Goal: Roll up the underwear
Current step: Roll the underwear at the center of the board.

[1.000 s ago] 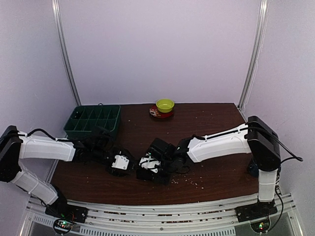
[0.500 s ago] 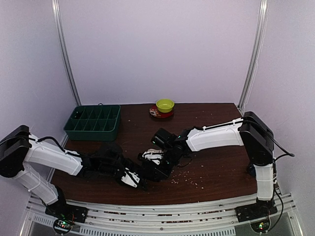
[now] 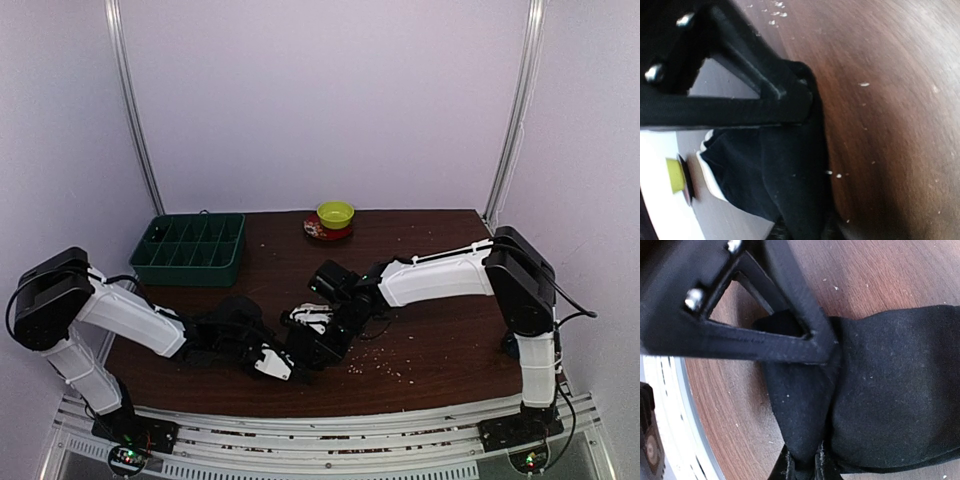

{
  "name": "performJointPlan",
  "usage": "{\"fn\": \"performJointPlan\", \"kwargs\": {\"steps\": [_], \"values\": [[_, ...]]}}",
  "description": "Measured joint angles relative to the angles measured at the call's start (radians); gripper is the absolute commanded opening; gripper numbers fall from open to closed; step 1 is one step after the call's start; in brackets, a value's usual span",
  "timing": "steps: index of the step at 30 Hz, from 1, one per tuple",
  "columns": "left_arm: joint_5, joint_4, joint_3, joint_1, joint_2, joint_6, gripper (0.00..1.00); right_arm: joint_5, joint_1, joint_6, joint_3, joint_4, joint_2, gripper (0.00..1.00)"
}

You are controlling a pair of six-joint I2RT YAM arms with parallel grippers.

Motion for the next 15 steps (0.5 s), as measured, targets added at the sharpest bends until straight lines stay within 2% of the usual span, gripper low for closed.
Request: {"fn": "performJointPlan", "kwargs": {"steps": [1, 3, 7, 9, 11, 15], "values": [[0.000, -0.009, 0.005, 0.000, 0.004, -0.004, 0.01, 0.000, 0.000, 0.000, 0.000, 0.000, 0.000, 0.03], [0.003, -0.046, 0.024, -0.001, 0.011, -0.001, 0.00, 0.002, -0.002, 0.000, -0.003, 0.003, -0.002, 0.11], [0.018, -0.150, 0.089, -0.002, 0.026, 0.003, 0.00, 0.041, -0.002, 0.004, -0.039, 0.016, -0.037, 0.38], [0.029, -0.225, 0.141, -0.004, 0.045, -0.002, 0.00, 0.071, -0.001, -0.005, -0.092, 0.024, -0.085, 0.47], [0.043, -0.298, 0.192, -0.002, 0.066, -0.009, 0.00, 0.119, 0.000, 0.000, -0.156, 0.027, -0.156, 0.54], [0.102, -0.459, 0.333, 0.028, 0.141, -0.035, 0.00, 0.235, 0.017, 0.016, -0.296, 0.069, -0.357, 0.61]]}}
